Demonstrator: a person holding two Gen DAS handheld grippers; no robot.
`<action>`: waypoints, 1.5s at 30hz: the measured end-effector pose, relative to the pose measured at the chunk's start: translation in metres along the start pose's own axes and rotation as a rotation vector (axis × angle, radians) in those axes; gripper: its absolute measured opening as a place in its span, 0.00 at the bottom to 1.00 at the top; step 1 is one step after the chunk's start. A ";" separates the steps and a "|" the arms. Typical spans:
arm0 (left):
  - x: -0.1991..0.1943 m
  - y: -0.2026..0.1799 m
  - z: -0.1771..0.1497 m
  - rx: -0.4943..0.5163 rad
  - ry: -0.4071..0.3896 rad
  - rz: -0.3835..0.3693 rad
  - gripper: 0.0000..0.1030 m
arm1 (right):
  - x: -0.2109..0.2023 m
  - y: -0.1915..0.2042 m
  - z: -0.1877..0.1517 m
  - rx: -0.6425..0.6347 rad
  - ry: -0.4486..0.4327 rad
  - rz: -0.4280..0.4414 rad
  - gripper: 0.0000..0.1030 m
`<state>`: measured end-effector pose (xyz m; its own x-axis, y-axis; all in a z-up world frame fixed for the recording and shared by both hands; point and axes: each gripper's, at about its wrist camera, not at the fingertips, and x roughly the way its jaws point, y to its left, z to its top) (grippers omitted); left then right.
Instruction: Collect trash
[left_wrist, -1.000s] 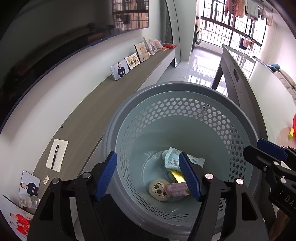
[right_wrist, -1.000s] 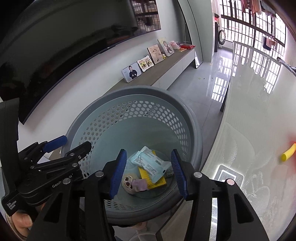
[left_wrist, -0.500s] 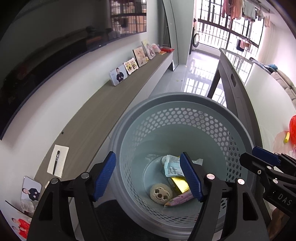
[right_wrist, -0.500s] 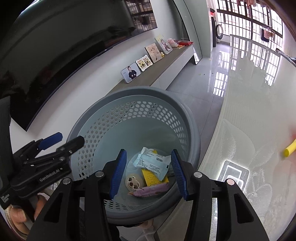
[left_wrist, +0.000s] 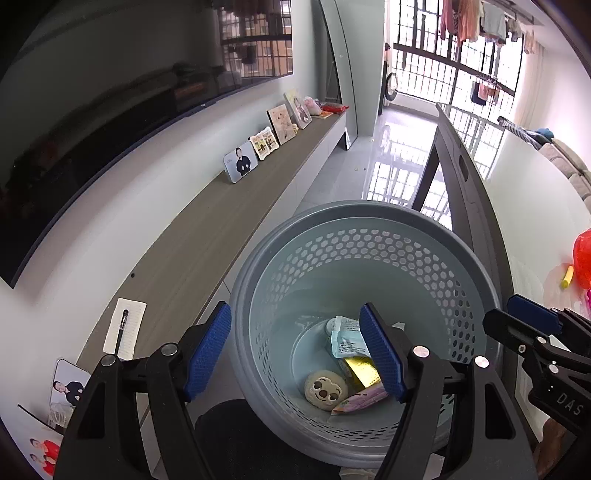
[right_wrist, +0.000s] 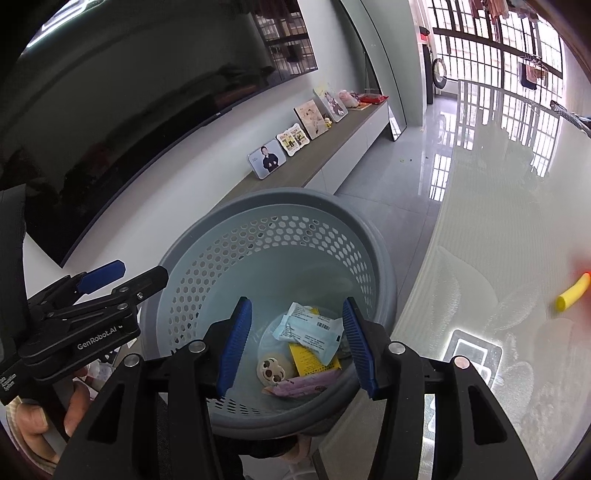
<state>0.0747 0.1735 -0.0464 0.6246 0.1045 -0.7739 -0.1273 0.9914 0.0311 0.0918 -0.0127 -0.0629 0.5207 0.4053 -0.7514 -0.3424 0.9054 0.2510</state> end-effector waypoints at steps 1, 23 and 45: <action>-0.002 -0.001 0.000 -0.001 -0.002 0.002 0.72 | -0.005 -0.001 -0.001 0.002 -0.007 0.001 0.48; -0.036 -0.132 -0.005 0.143 -0.036 -0.183 0.77 | -0.155 -0.125 -0.089 0.233 -0.150 -0.308 0.51; -0.021 -0.268 0.000 0.300 0.033 -0.260 0.81 | -0.173 -0.234 -0.094 0.342 -0.124 -0.358 0.65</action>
<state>0.0953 -0.0944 -0.0384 0.5805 -0.1508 -0.8002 0.2655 0.9640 0.0110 0.0084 -0.3067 -0.0496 0.6546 0.0549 -0.7540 0.1396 0.9714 0.1919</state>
